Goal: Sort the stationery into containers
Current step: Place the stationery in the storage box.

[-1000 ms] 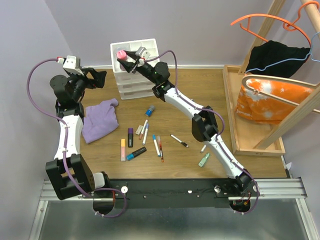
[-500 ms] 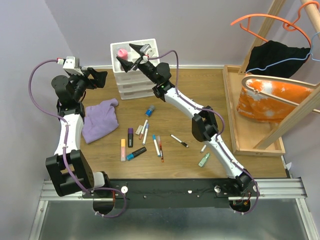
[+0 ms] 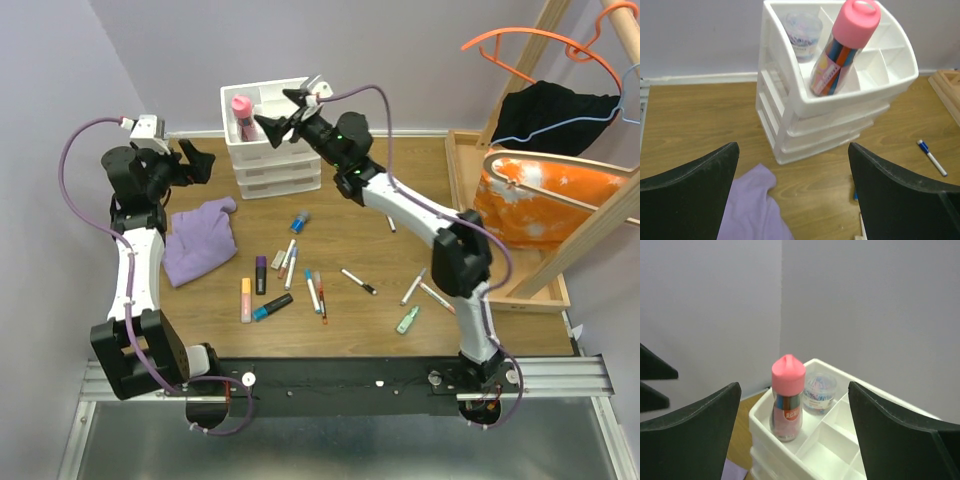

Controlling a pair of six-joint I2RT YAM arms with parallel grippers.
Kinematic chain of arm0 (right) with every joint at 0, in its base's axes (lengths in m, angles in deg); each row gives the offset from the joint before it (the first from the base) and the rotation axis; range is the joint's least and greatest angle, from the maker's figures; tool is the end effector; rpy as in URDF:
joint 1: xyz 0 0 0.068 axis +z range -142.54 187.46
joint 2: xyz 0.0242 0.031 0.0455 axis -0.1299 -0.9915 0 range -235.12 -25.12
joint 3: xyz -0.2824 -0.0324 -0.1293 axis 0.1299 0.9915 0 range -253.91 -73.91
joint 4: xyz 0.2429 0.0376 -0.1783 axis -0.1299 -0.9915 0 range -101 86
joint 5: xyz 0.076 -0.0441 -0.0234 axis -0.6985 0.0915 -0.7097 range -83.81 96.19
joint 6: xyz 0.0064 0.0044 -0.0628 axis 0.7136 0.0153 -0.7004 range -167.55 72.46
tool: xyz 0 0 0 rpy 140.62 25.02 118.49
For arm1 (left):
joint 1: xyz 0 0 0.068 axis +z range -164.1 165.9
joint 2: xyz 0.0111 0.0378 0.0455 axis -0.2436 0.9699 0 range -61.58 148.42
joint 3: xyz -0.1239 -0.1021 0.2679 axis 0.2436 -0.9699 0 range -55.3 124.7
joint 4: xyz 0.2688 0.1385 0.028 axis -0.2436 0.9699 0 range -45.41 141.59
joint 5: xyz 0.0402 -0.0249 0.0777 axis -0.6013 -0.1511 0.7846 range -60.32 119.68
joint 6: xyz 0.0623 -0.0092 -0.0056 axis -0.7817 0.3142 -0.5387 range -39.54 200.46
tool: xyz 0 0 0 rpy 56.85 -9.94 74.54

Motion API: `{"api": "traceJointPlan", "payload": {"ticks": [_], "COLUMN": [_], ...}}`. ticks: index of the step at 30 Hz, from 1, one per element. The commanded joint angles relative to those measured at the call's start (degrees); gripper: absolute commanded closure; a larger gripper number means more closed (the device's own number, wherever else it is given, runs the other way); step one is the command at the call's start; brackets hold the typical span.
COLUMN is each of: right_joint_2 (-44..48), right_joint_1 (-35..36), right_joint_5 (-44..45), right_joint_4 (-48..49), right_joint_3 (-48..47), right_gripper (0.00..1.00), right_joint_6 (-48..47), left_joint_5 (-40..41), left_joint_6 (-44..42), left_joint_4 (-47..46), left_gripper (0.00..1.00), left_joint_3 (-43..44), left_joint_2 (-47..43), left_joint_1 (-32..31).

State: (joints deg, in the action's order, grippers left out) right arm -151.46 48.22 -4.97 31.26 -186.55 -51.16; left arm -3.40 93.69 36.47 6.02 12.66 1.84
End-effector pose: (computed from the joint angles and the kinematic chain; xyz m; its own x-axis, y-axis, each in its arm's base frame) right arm 0.4554 0.4049 0.3934 0.3267 0.2000 -0.9237 -0.7578 0.6395 -0.1296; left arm 0.3411 0.0698 0.3909 -0.1453 -0.2410 -0.9596 0.2668 0.9244 -0.2726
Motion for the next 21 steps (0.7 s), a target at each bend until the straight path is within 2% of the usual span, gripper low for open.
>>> {"api": "traceJointPlan", "payload": {"ticks": [1,2,6,9,11,13,17,18,19,20,21], "right_joint_2": [15.9,17.5,24.6,27.9,29.3,30.0,32.2,32.7,32.8,33.0,32.9], "right_joint_1": [-0.4,-0.4,-0.5,-1.6,-2.9,-3.2,-4.0,-4.2,-4.1,-4.3,-4.4], "right_joint_5": [1.2,1.5,5.9,9.3,9.2,9.1,8.4,8.0,8.0,8.0,7.6], "right_joint_4": [-5.0,-5.8,-13.3,-22.0,-26.3,-29.8,-30.8,-31.0,-31.4,-31.8,-32.5], "right_joint_3": [12.8,17.2,24.0,27.2,28.3,30.1,33.3,33.5,33.9,34.2,34.5], "right_gripper": [0.02,0.02,0.02,0.02,0.04,0.09,0.20,0.26,0.30,0.32,0.40], "right_joint_6": [-1.8,-1.5,0.4,6.0,9.1,10.0,9.8,9.2,8.6,8.6,8.5], "left_joint_5": [2.4,2.9,2.9,4.3,4.3,3.5,0.2,0.2,-1.1,-1.5,-2.2], "left_joint_6": [-6.5,-7.2,-9.7,-12.9,-12.9,-10.5,-14.4,-14.9,-16.6,-17.2,-17.5], "left_joint_4": [10.6,12.3,17.5,22.3,21.9,19.9,15.9,16.1,16.7,18.5,19.3], "left_gripper": [0.01,0.01,0.01,0.01,0.01,0.01,0.12,0.16,0.21,0.33,0.38], "left_joint_3": [-3.6,-4.1,-5.3,-5.2,-6.3,-7.2,-1.7,2.2,4.1,5.8,8.6], "left_joint_2": [-5.8,-6.5,-8.5,-8.9,-9.6,-9.3,-4.2,-2.8,0.0,1.4,2.7], "left_joint_1": [-1.5,-1.9,-5.2,-11.6,-14.4,-14.6,-15.0,-14.9,-14.8,-14.8,-14.8]}}
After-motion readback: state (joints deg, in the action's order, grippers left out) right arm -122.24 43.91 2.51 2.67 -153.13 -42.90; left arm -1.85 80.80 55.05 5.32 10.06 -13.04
